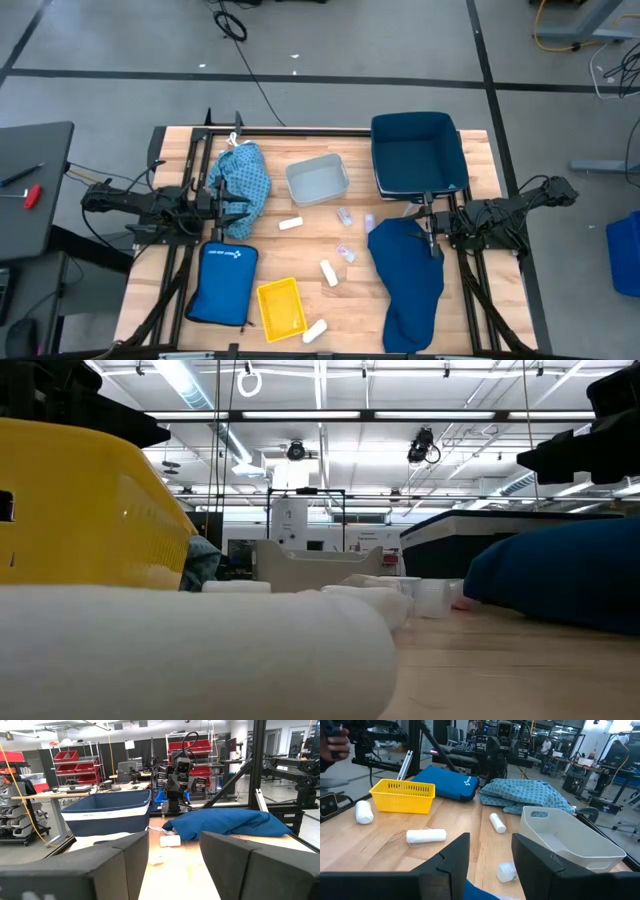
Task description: Pick & place medical supplies in basket/bin
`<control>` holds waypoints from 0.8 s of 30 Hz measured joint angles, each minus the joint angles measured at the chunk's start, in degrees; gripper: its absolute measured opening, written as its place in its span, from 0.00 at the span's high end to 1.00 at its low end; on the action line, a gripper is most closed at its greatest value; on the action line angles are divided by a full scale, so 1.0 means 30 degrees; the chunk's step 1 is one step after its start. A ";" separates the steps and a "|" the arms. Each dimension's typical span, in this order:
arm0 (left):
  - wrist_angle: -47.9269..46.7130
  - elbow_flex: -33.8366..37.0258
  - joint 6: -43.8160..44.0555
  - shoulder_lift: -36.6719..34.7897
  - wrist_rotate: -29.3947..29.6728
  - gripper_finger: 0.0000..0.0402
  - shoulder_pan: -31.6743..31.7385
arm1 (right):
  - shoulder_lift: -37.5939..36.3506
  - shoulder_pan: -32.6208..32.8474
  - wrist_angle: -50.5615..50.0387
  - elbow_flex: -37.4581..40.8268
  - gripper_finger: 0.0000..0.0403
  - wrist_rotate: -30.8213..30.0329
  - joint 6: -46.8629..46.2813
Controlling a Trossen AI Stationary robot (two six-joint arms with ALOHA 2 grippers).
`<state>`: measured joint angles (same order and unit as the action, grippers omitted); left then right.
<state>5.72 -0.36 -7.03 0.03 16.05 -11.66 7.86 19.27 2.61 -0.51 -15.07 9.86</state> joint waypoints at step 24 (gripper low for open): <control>0.0015 -0.0006 0.5645 0.0000 -0.0165 0.54 0.0003 | 0.0000 0.0000 0.1342 0.0000 0.61 -0.0113 -0.6496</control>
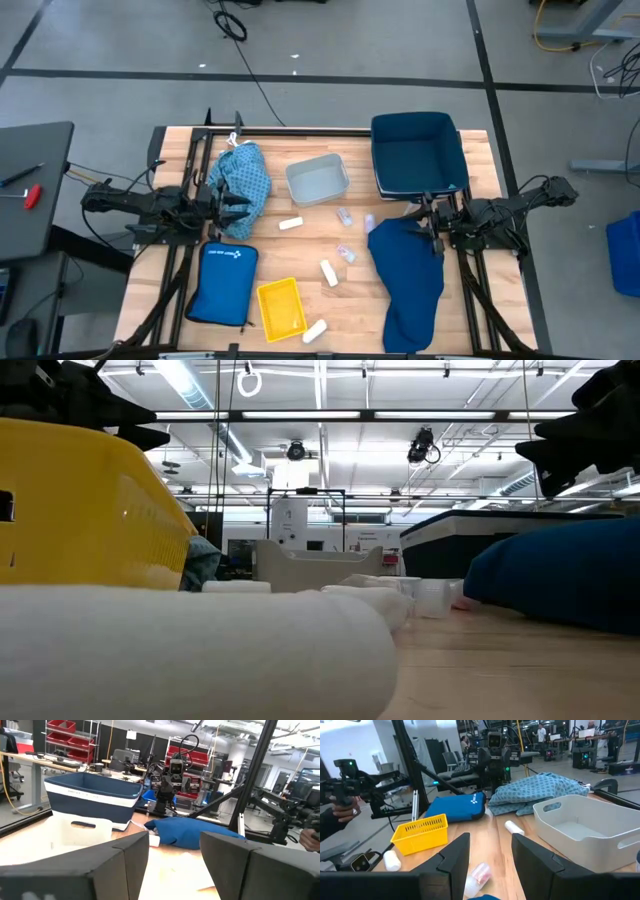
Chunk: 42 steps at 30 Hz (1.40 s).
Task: Pick & place medical supplies in basket/bin
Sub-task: Put the white pill bottle into the white bin
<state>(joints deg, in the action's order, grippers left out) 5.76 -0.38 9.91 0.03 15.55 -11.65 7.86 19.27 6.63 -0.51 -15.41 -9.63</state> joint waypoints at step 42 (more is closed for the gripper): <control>0.3549 0.0003 -0.2324 0.6338 0.3735 0.35 0.0011 | 1.8479 -0.4551 -0.5259 -1.0852 0.33 -0.0359 -0.0801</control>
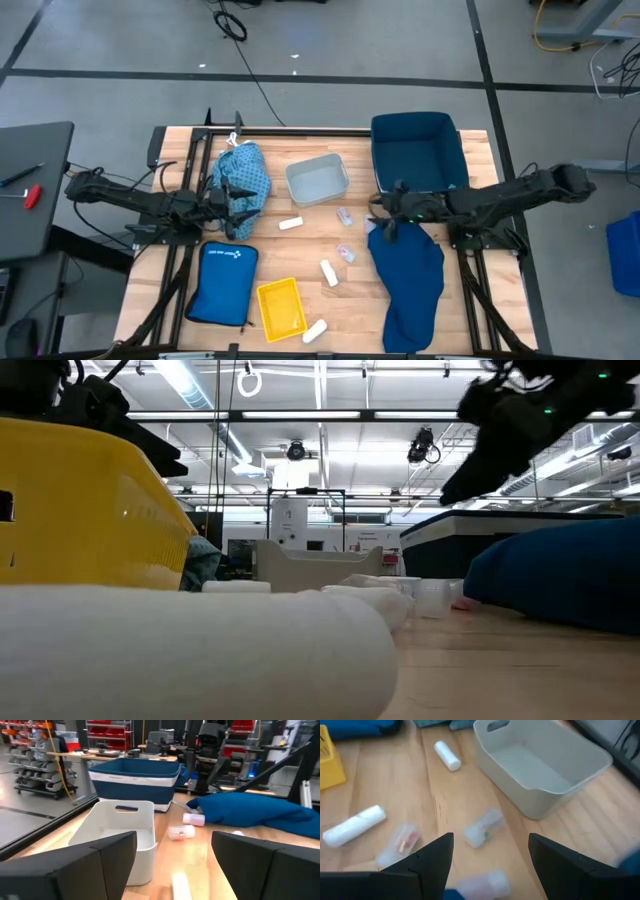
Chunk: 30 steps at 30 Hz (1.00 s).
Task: Pick & place medical supplies in basket/bin
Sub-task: Put the white pill bottle into the white bin
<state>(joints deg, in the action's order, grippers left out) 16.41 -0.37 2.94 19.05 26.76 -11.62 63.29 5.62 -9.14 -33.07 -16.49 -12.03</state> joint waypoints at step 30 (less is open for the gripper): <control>0.0081 -0.0003 0.1671 0.3024 -0.0151 0.35 -0.0007 | 0.9549 -0.1665 -1.1465 -0.8514 0.33 0.2902 -0.3966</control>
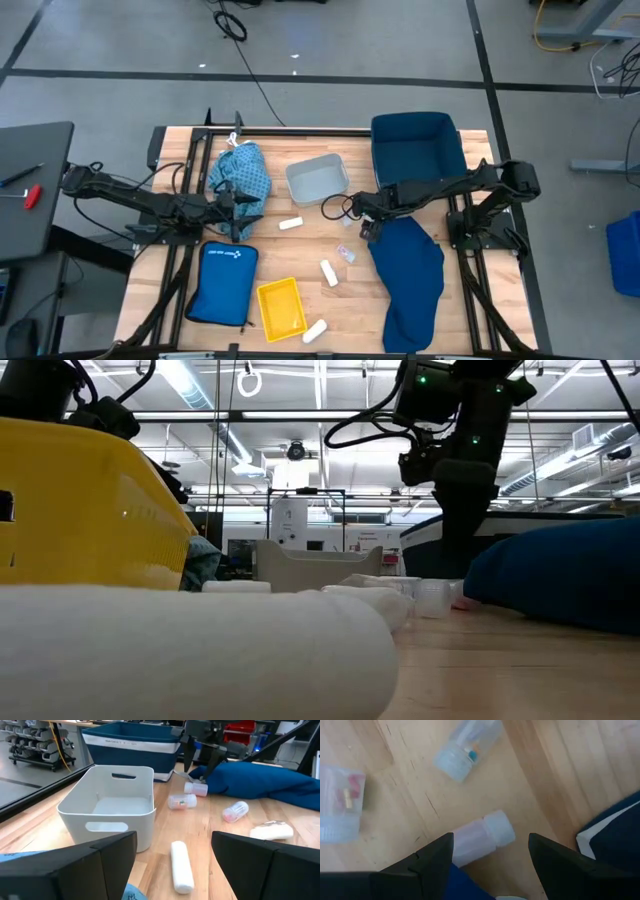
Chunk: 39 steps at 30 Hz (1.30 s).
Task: Pick & place medical supplies in basket/bin
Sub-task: Put the white pill bottle into the white bin
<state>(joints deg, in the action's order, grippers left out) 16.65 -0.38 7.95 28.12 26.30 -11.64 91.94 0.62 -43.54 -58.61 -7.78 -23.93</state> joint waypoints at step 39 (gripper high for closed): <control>0.1404 0.0002 -0.1119 0.0007 -0.0848 0.35 -0.0007 | 0.2427 0.5729 -0.4654 0.0051 0.41 0.3676 -0.7937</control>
<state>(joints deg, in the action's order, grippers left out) 20.86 -0.38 4.59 28.14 23.76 -11.66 99.22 17.81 -57.50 -58.46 3.24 -47.74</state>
